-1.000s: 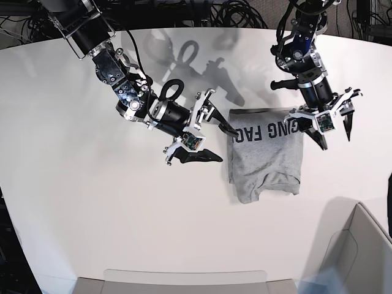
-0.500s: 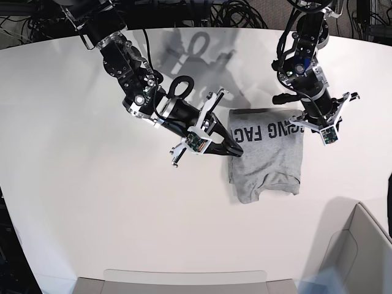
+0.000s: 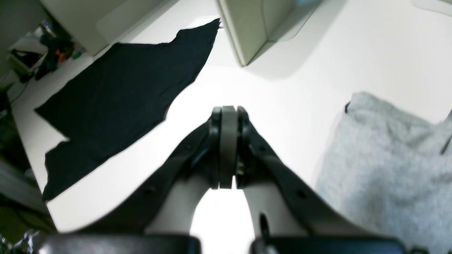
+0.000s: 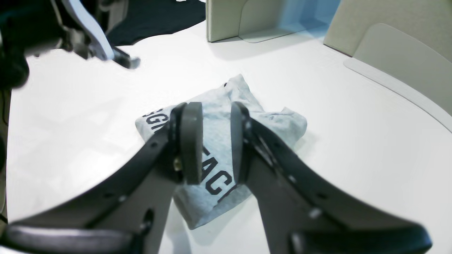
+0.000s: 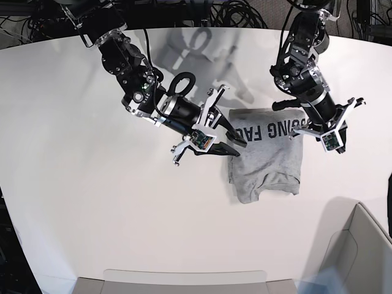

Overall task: Fold the T-shirt properly
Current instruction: 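Press and square the folded shirt's edge with both grippers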

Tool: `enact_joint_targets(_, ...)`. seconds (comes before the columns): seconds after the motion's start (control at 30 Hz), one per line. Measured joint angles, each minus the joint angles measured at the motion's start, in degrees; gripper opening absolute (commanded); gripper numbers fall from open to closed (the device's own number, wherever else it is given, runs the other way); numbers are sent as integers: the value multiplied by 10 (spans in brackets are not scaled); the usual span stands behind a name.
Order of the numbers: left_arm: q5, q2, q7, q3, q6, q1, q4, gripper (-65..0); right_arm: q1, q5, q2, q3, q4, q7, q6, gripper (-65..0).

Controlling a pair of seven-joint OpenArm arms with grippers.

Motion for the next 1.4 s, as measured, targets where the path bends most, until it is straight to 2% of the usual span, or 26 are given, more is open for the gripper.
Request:
enact_joint_targets(0.1,25,16,0,0,-1,-2,0,-650,2,0,0,0,-1,0,0,-503)
enact_joint_targets(0.33,23,30,-5,0,1,-2,1,-646,3,0,-1,0,-2,0,0,-503)
enact_joint_targets(0.47,22,30,-5,0,1,-2,0,-448,3,0,-1,0,-2,0,0,-503)
enact_joint_targets(0.6,-1,29,-4,5,1,-1,-11,-153,4,0,-1,0,-2,0,0,-502)
enact_joint_targets(0.63,-19,27,-2,5,-1,0,-12,-95,4,0,-1,0,-2,0,0,-502)
enact_joint_targets(0.67,-26,27,1,5,-1,0,-12,-66,4,0,-1,0,-2,0,0,-502)
enact_joint_targets(0.73,-28,24,2,5,0,2,-12,-77,4,0,-1,0,-2,0,0,-501)
enact_joint_targets(0.87,-23,-11,20,53,-1,1,-12,-116,10,0,0,-3,-4,-2,0,-501)
enact_joint_targets(0.9,-25,-13,41,59,-1,1,-12,-117,13,0,-1,-3,-4,-2,0,-500)
enact_joint_targets(1.0,-25,-12,46,66,-1,0,-12,-117,16,0,-1,-3,-4,-2,0,-494)
enact_joint_targets(1.2,-24,-15,45,66,-1,-2,-12,-117,25,0,-2,-4,-4,-2,0,-343)
enact_joint_targets(1.4,-24,-21,45,66,-1,-2,-12,-117,29,0,-2,-4,-4,-2,0,-338)
